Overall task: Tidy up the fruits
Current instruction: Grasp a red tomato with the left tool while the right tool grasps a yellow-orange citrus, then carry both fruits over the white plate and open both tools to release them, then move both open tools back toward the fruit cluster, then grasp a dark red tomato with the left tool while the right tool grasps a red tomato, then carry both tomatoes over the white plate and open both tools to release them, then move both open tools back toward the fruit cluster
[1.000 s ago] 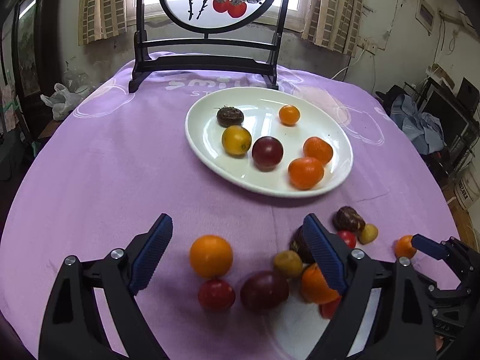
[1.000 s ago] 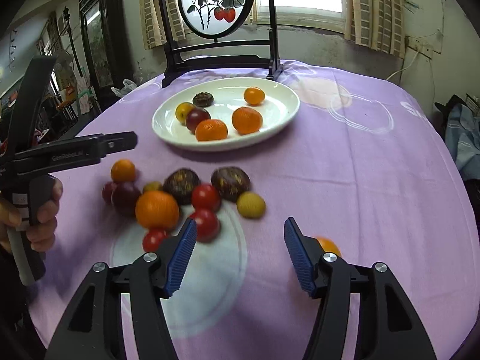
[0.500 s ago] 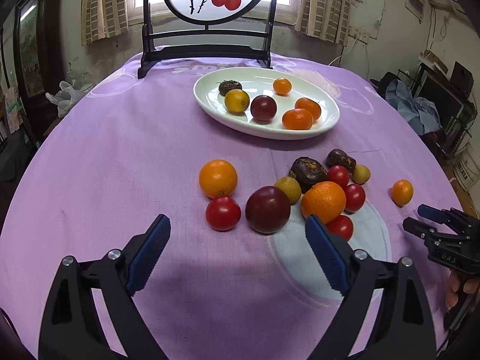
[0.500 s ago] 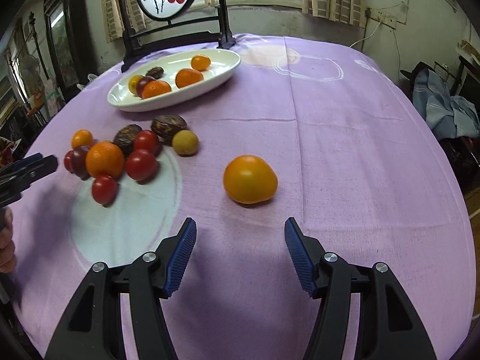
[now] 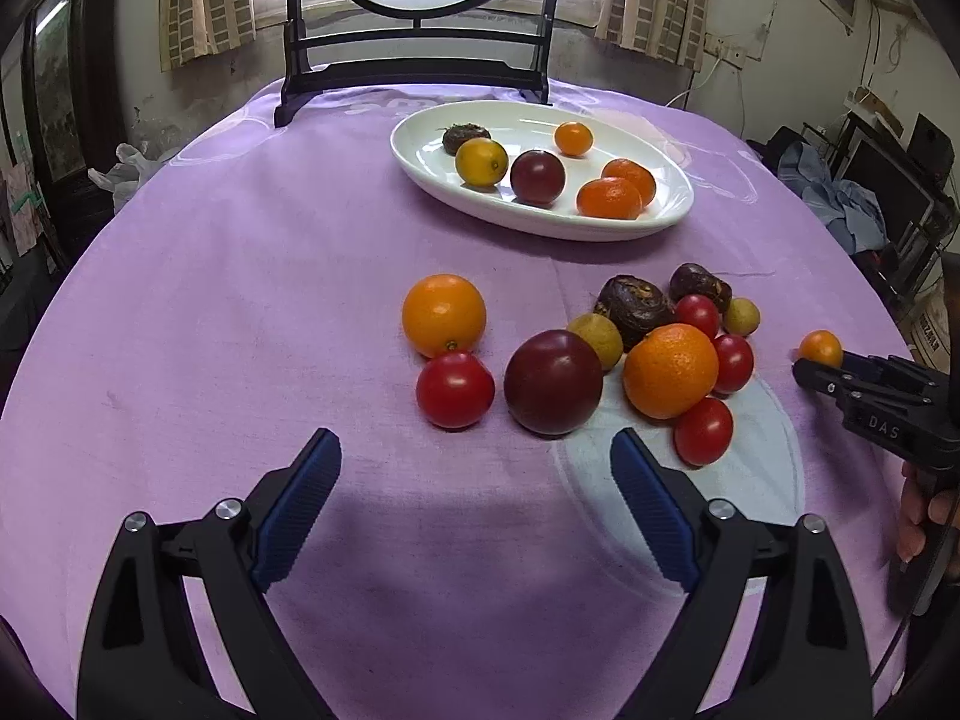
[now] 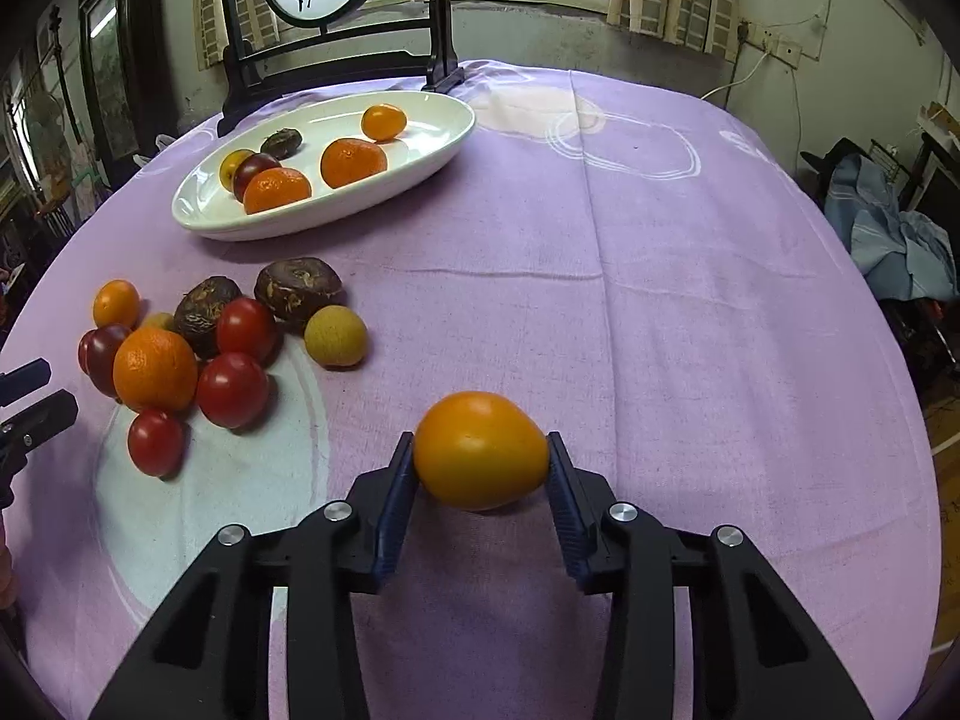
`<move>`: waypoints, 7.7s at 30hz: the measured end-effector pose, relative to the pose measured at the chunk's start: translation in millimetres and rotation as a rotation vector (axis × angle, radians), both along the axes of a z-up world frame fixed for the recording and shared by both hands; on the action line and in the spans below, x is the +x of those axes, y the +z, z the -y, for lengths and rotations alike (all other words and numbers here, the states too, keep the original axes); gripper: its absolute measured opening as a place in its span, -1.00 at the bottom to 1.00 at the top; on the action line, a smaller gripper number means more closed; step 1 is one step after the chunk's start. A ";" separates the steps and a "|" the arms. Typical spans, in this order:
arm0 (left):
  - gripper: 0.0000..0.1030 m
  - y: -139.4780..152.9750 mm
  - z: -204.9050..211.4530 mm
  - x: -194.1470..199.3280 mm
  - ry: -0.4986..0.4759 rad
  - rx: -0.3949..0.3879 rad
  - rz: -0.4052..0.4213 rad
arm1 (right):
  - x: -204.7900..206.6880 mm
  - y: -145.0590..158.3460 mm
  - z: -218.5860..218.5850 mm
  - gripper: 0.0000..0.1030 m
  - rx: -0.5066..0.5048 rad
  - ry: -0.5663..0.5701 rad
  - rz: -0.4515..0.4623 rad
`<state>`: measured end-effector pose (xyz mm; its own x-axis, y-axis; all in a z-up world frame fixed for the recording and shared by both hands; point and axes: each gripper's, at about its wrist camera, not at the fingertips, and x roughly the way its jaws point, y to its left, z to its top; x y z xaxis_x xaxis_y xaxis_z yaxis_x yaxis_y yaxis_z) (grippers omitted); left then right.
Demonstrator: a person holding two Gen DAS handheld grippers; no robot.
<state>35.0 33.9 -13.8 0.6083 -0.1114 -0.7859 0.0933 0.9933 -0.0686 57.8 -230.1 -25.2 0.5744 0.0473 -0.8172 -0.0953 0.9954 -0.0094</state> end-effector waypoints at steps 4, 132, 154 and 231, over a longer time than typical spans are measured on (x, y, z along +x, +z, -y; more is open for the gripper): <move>0.67 -4.8 -3.1 6.2 0.003 -0.002 -0.023 | -8.4 4.5 -1.1 -0.17 0.028 0.011 0.016; 0.74 26.4 1.1 39.1 -0.064 -0.049 0.098 | -25.2 5.1 -120.6 -0.45 0.059 0.341 0.007; 0.09 -20.3 31.6 37.3 -0.154 0.044 -0.080 | -32.1 23.7 -82.6 -0.45 0.117 0.291 0.050; 0.57 34.8 8.6 68.1 0.027 -0.045 0.040 | 6.1 47.0 -39.4 0.08 0.179 0.171 0.151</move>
